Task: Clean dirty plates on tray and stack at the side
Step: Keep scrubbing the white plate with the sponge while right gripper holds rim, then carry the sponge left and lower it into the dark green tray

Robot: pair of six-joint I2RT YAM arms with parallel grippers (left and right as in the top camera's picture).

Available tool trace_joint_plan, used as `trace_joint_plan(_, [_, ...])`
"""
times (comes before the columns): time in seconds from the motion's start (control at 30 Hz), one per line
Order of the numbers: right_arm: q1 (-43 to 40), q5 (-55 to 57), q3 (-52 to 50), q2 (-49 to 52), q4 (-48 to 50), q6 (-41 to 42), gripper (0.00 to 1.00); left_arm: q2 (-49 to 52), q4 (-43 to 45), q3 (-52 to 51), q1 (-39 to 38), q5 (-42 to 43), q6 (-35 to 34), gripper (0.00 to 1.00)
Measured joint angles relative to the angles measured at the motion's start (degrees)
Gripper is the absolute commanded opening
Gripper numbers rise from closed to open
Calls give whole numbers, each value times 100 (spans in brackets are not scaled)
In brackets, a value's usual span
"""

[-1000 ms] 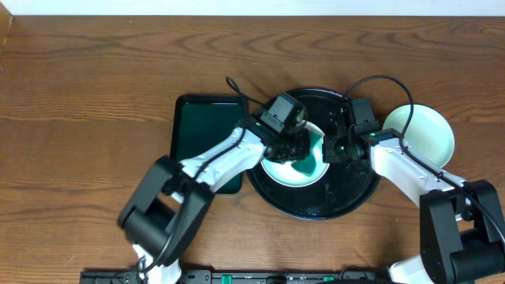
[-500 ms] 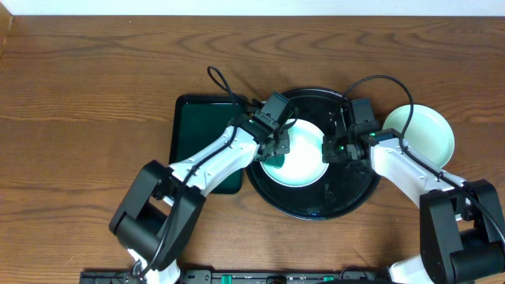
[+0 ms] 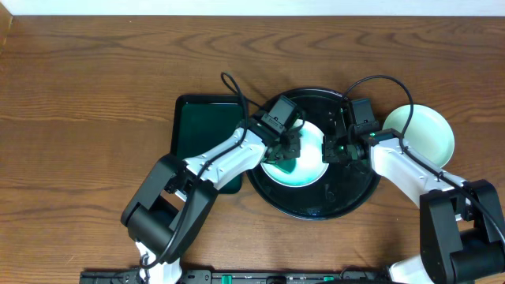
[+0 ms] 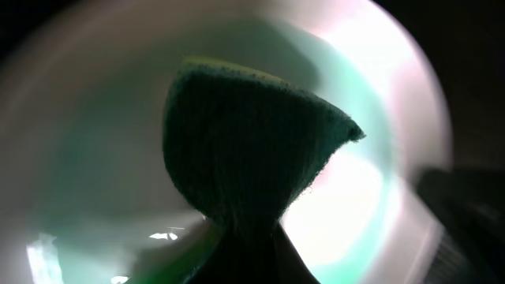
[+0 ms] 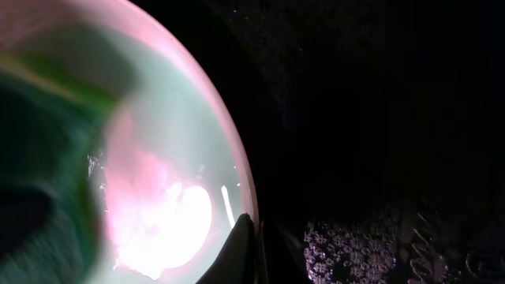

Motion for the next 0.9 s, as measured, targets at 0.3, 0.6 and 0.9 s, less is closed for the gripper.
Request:
trace_joint_plan(0.3, [0,-4,0,2,4,0,1,-44,105,0,-122,839,22,8])
trace_joint_plan(0.6, [0,-50,0,0,7,0,1,-1325,-304,0,422,977,326,8])
trace_joint_plan(0.9, [24,-70,0,0,9,0,1,-1915,-1777,0,1910,765,894,8])
